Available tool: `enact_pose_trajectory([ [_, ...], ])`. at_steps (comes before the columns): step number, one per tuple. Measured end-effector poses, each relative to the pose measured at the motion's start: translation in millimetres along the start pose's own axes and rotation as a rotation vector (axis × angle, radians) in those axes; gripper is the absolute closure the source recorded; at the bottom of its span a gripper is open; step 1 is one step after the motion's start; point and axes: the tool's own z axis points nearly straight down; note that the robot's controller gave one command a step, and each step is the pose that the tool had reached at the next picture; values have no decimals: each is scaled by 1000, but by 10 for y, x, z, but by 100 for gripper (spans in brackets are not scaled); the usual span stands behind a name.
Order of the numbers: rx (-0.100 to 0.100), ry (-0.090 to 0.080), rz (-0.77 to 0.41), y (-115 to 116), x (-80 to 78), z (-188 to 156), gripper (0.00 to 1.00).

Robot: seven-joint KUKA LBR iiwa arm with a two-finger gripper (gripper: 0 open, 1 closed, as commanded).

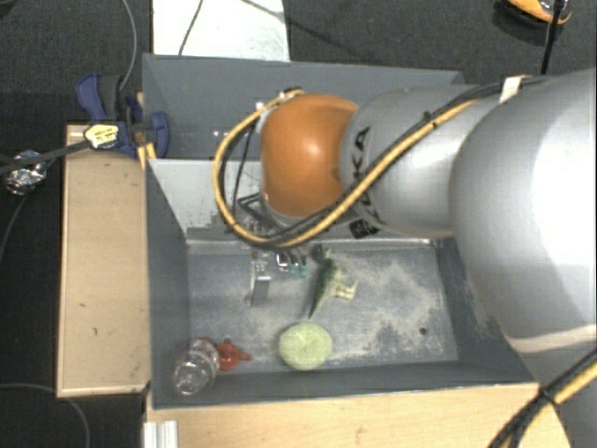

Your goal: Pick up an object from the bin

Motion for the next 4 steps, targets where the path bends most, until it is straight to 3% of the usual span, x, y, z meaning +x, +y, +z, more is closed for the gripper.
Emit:
enact_pose_trajectory([
  [2, -2, -7, 7, -12, -18, -50, 0],
  [3, -2, -4, -71, -180, 147, -147, 0],
  [4, -1, -10, -161, -705, 360, -262, 0],
])
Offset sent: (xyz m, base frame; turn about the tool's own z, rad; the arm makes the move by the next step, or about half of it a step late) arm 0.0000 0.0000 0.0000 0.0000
